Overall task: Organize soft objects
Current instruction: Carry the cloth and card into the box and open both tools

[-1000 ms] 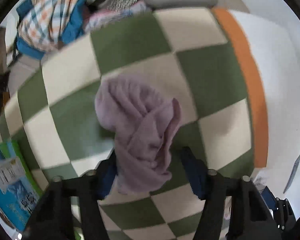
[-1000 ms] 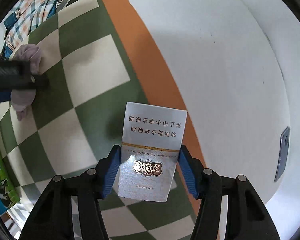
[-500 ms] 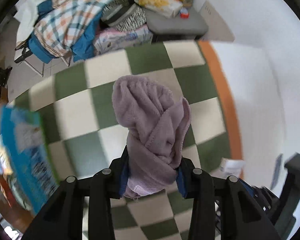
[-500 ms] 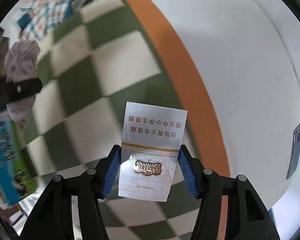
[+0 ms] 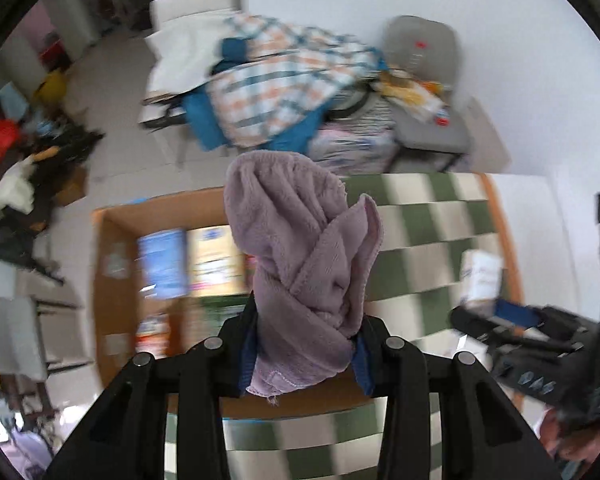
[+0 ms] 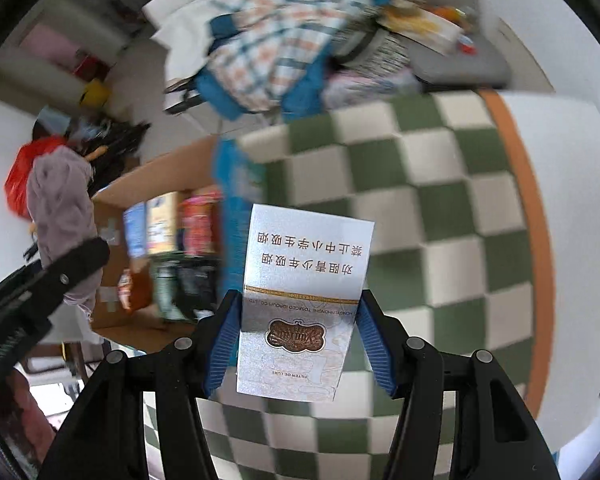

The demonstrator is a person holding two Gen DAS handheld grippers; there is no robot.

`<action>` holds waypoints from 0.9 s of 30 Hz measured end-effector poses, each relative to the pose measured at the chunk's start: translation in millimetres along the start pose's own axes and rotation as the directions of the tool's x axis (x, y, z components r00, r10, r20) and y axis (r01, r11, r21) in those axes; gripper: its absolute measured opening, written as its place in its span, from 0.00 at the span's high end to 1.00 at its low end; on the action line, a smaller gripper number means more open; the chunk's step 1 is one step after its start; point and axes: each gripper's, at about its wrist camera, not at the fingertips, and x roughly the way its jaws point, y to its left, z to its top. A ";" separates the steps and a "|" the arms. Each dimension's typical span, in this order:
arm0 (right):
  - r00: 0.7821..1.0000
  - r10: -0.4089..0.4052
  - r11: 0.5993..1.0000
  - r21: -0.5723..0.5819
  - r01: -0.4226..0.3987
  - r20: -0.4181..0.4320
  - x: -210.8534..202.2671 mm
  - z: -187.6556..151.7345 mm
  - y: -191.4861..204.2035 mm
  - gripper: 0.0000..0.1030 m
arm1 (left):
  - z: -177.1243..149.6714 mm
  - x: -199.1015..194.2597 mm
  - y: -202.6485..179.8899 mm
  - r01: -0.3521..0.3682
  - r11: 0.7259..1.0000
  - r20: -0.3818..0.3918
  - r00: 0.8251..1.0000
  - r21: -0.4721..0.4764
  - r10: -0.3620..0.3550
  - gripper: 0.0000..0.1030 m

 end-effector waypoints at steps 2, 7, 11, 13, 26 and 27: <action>1.000 -0.004 0.999 -0.042 0.004 -0.003 7.8 8.5 38.1 0.42 | -0.2 5.1 38.8 -0.042 0.998 -0.014 0.999 -0.038 0.042 0.65; 0.994 -0.107 0.984 -0.146 0.101 -0.030 50.1 28.8 108.1 0.42 | -2.4 35.8 109.0 -0.139 0.987 -0.076 0.988 -0.076 0.133 0.65; 0.970 -0.238 0.950 -0.216 0.224 -0.044 85.1 44.8 143.9 0.42 | 1.9 71.0 138.4 -0.229 0.972 -0.145 0.965 -0.047 0.220 0.65; 0.953 -0.300 0.930 -0.238 0.281 -0.043 102.0 53.5 154.7 0.42 | 3.0 89.7 149.6 -0.270 0.963 -0.177 0.948 -0.015 0.264 0.65; 0.882 -0.464 0.866 -0.252 0.432 -0.082 152.5 82.9 154.7 0.42 | 6.8 165.4 156.4 -0.396 0.903 -0.265 0.864 0.168 0.429 0.62; 0.880 -0.468 0.864 -0.253 0.435 -0.086 155.8 84.1 153.8 0.41 | 6.1 167.2 155.4 -0.398 0.901 -0.275 0.859 0.172 0.431 0.61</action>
